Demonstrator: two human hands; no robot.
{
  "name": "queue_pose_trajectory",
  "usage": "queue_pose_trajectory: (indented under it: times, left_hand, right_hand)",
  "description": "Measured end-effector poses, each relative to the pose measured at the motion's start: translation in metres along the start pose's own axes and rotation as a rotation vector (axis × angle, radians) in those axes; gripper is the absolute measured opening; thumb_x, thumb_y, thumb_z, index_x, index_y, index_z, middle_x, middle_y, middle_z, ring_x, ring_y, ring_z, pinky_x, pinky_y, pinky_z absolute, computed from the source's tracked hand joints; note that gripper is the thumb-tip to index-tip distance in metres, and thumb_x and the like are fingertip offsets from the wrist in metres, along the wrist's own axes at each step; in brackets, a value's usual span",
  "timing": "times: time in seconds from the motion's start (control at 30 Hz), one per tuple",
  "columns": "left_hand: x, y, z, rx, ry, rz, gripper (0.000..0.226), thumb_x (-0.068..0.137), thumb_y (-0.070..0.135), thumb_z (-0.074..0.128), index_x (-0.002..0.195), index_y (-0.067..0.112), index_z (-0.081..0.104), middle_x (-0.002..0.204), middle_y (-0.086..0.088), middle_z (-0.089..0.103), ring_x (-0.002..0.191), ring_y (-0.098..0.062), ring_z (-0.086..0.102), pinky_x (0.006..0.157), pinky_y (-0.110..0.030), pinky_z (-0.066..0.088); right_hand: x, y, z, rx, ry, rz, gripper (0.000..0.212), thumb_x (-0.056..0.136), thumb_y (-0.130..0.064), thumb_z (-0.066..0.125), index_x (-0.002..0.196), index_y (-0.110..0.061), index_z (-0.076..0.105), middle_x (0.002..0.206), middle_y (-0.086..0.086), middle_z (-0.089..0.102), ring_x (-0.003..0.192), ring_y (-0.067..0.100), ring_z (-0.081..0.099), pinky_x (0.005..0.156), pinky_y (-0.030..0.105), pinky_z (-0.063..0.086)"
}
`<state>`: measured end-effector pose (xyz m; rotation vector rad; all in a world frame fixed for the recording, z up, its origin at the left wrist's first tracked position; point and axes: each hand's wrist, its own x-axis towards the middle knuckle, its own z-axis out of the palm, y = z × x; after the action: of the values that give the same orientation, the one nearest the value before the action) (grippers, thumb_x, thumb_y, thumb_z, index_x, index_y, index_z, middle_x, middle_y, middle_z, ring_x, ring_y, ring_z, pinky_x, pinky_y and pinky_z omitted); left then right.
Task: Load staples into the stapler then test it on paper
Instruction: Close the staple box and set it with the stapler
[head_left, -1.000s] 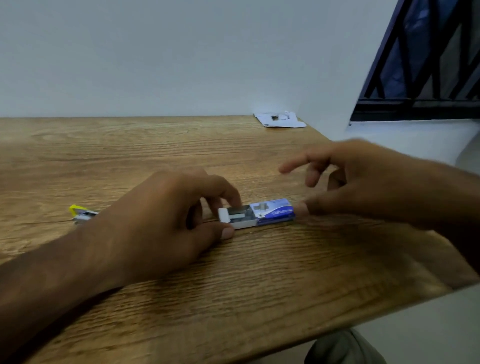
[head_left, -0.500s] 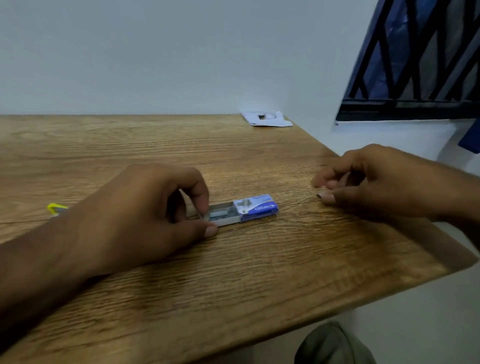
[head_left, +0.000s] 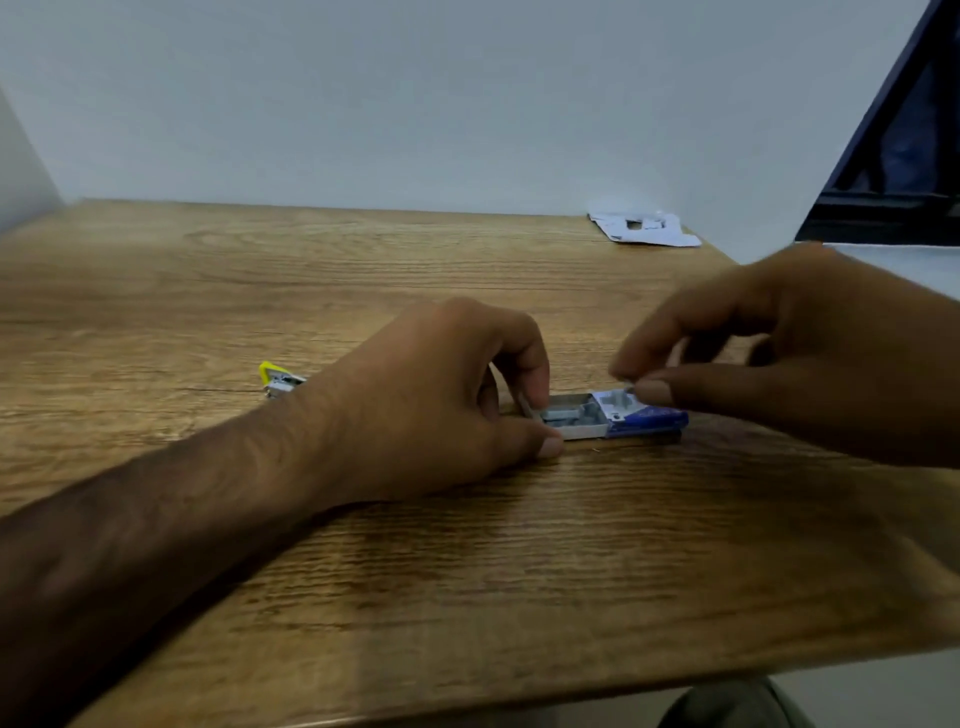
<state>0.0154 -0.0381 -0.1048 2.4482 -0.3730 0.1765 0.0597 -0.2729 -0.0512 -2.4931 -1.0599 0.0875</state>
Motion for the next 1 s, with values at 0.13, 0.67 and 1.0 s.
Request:
queue_pose_trajectory:
  times: [0.13,0.67,1.0]
  left_hand:
    - [-0.002,0.002,0.0,-0.018,0.004,-0.007,0.027,0.068,0.038,0.09,0.079,0.03,0.067,0.06,0.035,0.063,0.049,0.005,0.06,0.046,-0.007,0.039]
    - [-0.002,0.004,0.0,-0.098,0.041,-0.034,0.043,0.06,0.039,0.094,0.085,0.035,0.059,0.08,0.021,0.073,0.054,-0.001,0.063,0.055,-0.021,0.048]
    - [-0.005,0.008,0.001,0.025,0.053,-0.035,0.019,0.065,0.046,0.09,0.075,0.035,0.078,0.055,0.012,0.065,0.05,0.001,0.057,0.048,-0.008,0.034]
  right_hand:
    - [0.02,-0.008,0.018,-0.029,-0.023,-0.072,0.024,0.073,-0.054,0.064,0.093,-0.052,0.076,0.094,-0.035,0.072,0.083,-0.004,0.069,0.062,0.028,0.054]
    - [0.01,0.001,0.001,0.059,-0.025,0.036,0.055,0.054,-0.074,0.062,0.102,-0.051,0.074,0.102,-0.032,0.071,0.087,0.0,0.069,0.064,0.025,0.054]
    - [-0.004,0.014,0.01,0.06,-0.089,0.213,0.061,0.046,-0.09,0.059,0.102,-0.065,0.07,0.088,-0.023,0.076,0.077,-0.001,0.072,0.076,0.044,0.062]
